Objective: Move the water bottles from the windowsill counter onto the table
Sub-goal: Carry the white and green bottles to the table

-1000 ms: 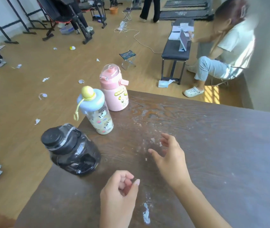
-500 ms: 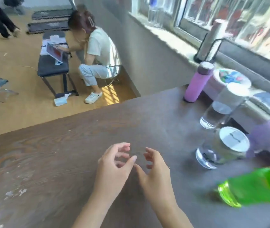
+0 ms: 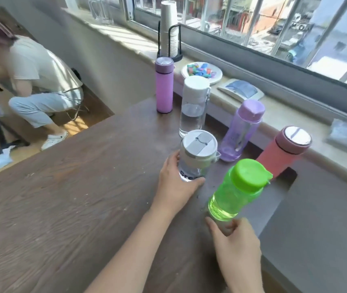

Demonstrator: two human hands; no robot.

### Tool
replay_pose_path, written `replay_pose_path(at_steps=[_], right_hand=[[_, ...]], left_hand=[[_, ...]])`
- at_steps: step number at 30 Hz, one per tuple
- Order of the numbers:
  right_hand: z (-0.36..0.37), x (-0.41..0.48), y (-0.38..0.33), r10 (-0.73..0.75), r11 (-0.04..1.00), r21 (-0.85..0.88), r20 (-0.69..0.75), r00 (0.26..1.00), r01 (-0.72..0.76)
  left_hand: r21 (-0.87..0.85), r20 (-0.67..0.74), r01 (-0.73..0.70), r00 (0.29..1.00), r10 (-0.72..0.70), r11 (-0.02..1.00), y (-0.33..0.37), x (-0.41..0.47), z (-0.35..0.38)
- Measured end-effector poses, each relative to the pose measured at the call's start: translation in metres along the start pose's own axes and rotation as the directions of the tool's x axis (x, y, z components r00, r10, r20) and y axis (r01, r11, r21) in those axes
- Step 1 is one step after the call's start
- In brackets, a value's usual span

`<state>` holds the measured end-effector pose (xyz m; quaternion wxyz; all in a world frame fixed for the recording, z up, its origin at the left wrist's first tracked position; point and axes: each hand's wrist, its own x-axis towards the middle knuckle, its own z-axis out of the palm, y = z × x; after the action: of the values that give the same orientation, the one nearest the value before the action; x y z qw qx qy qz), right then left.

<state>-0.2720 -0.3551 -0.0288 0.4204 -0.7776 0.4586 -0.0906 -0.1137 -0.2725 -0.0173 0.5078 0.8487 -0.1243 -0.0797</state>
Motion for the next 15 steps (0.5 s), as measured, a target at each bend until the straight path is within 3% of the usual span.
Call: replay_pose_path(at_steps=[3, 7, 15], right_hand=[[-0.005, 0.02, 0.008, -0.102, 0.995, -0.015, -0.132, 0.986, 0.101], [-0.004, 0.033, 0.0, -0.178, 0.965, 0.185, -0.06, 0.982, 0.186], [0.002, 0.028, -0.014, -0.269, 0.939, 0.201, -0.071, 0.96, 0.278]], left_hand=[[-0.033, -0.07, 0.005, 0.998, -0.008, 0.999, 0.0, 0.003, 0.011], [-0.107, -0.127, 0.036, 0.991, -0.05, 0.994, -0.006, 0.004, 0.013], [-0.221, -0.287, 0.053, 0.951, -0.117, 0.974, -0.033, -0.045, -0.046]])
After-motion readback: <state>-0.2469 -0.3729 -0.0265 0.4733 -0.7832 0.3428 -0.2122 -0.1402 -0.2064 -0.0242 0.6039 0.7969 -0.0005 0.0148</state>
